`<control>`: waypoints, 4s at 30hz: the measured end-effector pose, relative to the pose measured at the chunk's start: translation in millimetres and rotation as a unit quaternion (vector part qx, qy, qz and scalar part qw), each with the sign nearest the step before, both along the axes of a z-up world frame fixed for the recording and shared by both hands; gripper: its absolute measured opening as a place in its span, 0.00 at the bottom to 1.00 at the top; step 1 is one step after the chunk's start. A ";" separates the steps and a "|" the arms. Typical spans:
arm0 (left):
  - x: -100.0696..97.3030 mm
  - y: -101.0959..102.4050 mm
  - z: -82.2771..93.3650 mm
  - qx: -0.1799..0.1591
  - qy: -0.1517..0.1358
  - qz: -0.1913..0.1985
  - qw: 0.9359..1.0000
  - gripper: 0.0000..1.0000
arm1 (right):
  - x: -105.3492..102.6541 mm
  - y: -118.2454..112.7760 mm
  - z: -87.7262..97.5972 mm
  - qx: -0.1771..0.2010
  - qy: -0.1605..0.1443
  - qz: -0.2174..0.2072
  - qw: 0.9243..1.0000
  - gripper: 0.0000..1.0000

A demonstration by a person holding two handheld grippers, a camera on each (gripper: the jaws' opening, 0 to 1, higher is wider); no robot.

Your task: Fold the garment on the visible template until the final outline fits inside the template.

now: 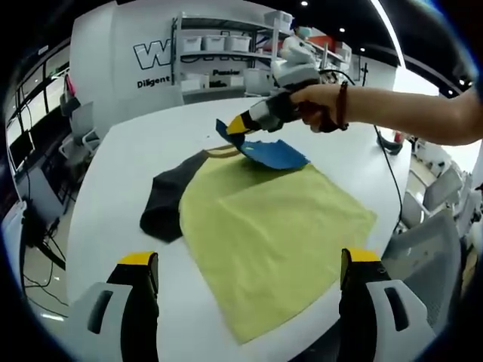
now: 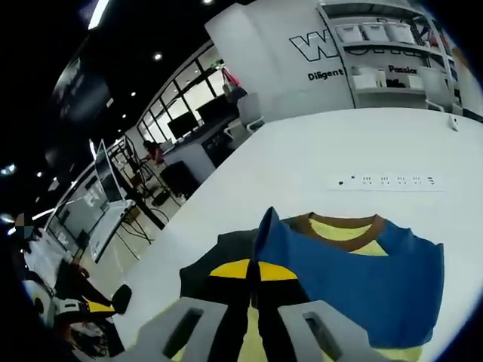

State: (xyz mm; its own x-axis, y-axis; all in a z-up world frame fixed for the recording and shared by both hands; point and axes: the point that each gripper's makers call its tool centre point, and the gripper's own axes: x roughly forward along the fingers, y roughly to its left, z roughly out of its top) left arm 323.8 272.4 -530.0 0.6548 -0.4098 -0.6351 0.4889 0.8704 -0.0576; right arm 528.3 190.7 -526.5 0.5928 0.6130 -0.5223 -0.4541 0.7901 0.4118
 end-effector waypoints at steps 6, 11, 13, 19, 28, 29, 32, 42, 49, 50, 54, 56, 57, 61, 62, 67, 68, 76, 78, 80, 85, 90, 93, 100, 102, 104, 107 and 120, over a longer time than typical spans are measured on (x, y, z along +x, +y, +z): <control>0.3 -0.7 0.5 0.000 -0.001 -0.002 1.000 0.99 | -1.9 17.0 -6.3 0.016 0.011 0.003 1.000 0.00; -0.1 6.5 -1.2 0.004 0.002 0.003 1.000 0.99 | -4.9 34.3 -13.3 0.016 0.010 0.019 1.000 0.00; -0.1 8.4 -1.9 0.005 0.002 0.005 1.000 0.99 | -6.7 37.4 -18.5 0.014 0.017 0.022 1.000 0.00; -0.7 9.9 -3.4 0.004 0.005 0.004 1.000 0.99 | -10.7 51.1 -35.9 0.019 0.035 0.035 0.999 0.00; 0.5 16.9 -6.3 0.008 0.007 0.007 1.000 0.99 | -20.9 73.6 -45.2 0.010 0.020 0.090 0.996 0.00; 1.1 18.3 -5.7 0.008 0.005 0.009 1.000 0.99 | -21.6 73.8 -45.9 0.011 0.021 0.090 0.996 0.00; 1.8 20.9 -4.8 0.002 0.003 0.014 1.000 0.99 | -23.3 72.0 -45.3 0.007 0.013 0.100 0.995 0.00; 3.2 15.3 -4.0 0.000 0.000 0.014 1.000 0.99 | -6.4 40.2 -16.9 -0.038 -0.090 0.099 0.990 0.36; 5.7 11.3 -1.4 -0.005 -0.004 0.018 1.000 0.99 | -5.4 17.5 -16.8 -0.062 -0.106 0.093 0.988 0.58; 6.1 11.1 -1.1 -0.005 -0.004 0.018 1.000 0.99 | -4.3 14.3 -18.0 -0.062 -0.105 0.091 0.988 0.60; 8.5 13.3 -0.5 -0.001 -0.007 0.023 1.000 0.99 | -3.3 4.1 -22.1 -0.070 -0.101 0.084 0.989 0.67; 11.5 17.3 -0.6 0.000 -0.009 0.030 1.000 0.99 | -3.1 -1.9 -23.1 -0.074 -0.104 0.081 0.988 0.70; 12.9 19.2 -0.3 -0.001 -0.010 0.033 0.999 0.99 | -2.8 -4.5 -23.2 -0.076 -0.107 0.080 0.988 0.72; 17.9 24.7 1.0 -0.007 -0.013 0.044 0.999 0.99 | -2.7 -16.1 -23.8 -0.088 -0.115 0.076 0.987 0.78; 19.2 26.1 1.2 -0.007 -0.014 0.047 0.999 0.99 | -1.5 -20.6 -23.6 -0.091 -0.120 0.072 0.986 0.80; 22.1 29.4 0.7 -0.008 -0.016 0.055 0.998 0.99 | 2.7 -46.4 -25.9 -0.099 -0.117 0.040 0.987 0.85; 22.3 29.8 0.3 -0.009 -0.016 0.056 0.998 0.99 | 2.8 -48.6 -26.2 -0.099 -0.118 0.038 0.987 0.86; 20.4 30.6 -2.3 -0.009 -0.012 0.058 0.998 0.99 | -4.9 -96.2 -41.1 -0.102 -0.095 -0.009 0.990 0.83; 19.5 30.1 -2.2 -0.010 -0.012 0.057 0.998 0.99 | -6.3 -103.3 -42.7 -0.105 -0.093 -0.015 0.990 0.83; 18.4 29.8 -2.9 -0.010 -0.009 0.056 0.998 0.99 | -7.6 -112.2 -45.9 -0.109 -0.089 -0.021 0.990 0.83; 15.9 26.4 -0.2 -0.008 -0.011 0.051 0.999 0.99 | -10.2 -132.9 -52.3 -0.115 -0.079 -0.042 0.989 0.77; 14.2 24.3 -0.2 -0.009 -0.011 0.048 0.999 0.99 | -16.0 -156.8 -63.5 -0.121 -0.058 -0.068 0.989 0.64; 12.9 23.9 -1.9 -0.007 -0.009 0.047 0.999 0.99 | -21.5 -170.4 -73.4 -0.129 -0.042 -0.082 0.987 0.55; 12.4 24.5 -2.0 -0.007 -0.009 0.046 0.999 0.99 | -33.3 -192.2 -93.1 -0.127 -0.008 -0.113 0.985 0.36; 11.9 24.6 -2.6 -0.007 -0.008 0.047 0.999 0.99 | -35.8 -194.6 -96.9 -0.125 -0.004 -0.119 0.985 0.30; 11.1 24.9 -3.6 -0.006 -0.007 0.046 0.999 0.99 | -37.3 -196.6 -99.7 -0.130 -0.002 -0.123 0.984 0.26; 10.6 24.9 -4.4 -0.006 -0.006 0.045 0.999 0.99 | -36.9 -200.6 -99.8 -0.131 -0.001 -0.138 0.982 0.18; 11.1 26.8 -5.2 -0.006 -0.006 0.049 0.999 0.99 | -44.7 -212.4 -109.8 -0.159 0.019 -0.168 0.973 0.09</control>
State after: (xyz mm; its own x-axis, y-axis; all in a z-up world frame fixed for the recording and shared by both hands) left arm 334.9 299.1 -535.2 0.6991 -0.3507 -0.6231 0.4021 0.9134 -0.0629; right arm 483.5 -21.8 -636.3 0.7083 0.1918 -0.6794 -0.1378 0.9814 0.1334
